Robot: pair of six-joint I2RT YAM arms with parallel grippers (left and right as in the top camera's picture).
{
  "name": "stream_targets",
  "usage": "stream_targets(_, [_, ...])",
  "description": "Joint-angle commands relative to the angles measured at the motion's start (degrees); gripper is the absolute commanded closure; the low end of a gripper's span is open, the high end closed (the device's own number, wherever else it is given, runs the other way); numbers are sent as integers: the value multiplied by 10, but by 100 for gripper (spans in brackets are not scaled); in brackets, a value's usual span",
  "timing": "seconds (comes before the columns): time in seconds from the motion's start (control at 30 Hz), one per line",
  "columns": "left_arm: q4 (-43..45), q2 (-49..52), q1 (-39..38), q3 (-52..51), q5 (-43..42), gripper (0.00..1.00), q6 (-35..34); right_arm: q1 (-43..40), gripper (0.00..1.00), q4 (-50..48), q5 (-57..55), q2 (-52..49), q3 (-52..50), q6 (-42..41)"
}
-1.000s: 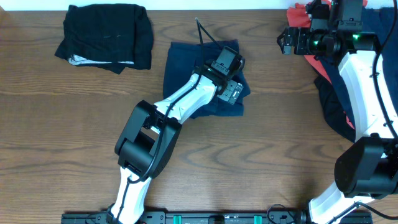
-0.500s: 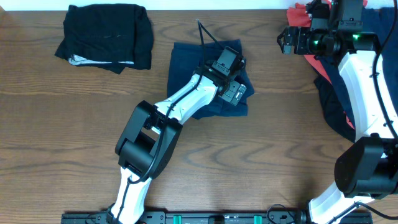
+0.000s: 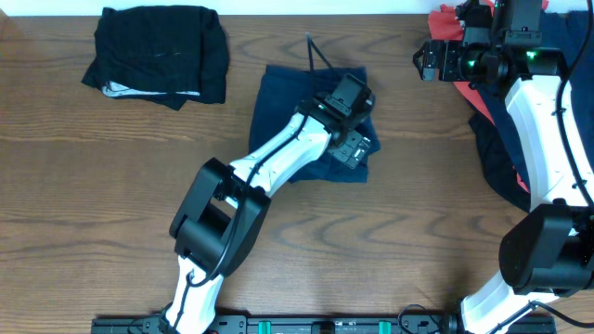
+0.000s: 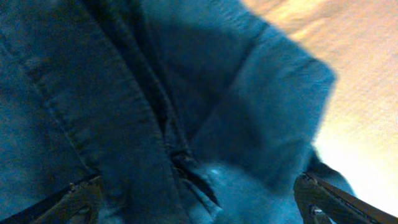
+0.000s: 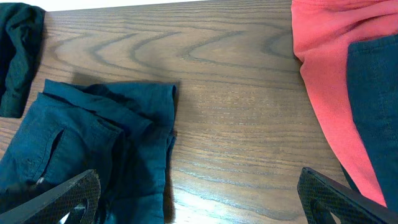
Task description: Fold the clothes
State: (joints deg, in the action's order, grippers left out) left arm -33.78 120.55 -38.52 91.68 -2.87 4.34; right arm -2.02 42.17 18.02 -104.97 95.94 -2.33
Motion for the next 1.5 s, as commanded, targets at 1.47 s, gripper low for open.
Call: stream_targets(1.47, [-15, 95, -47, 14, -24, 1, 35, 6, 1, -7, 7, -2, 0, 9])
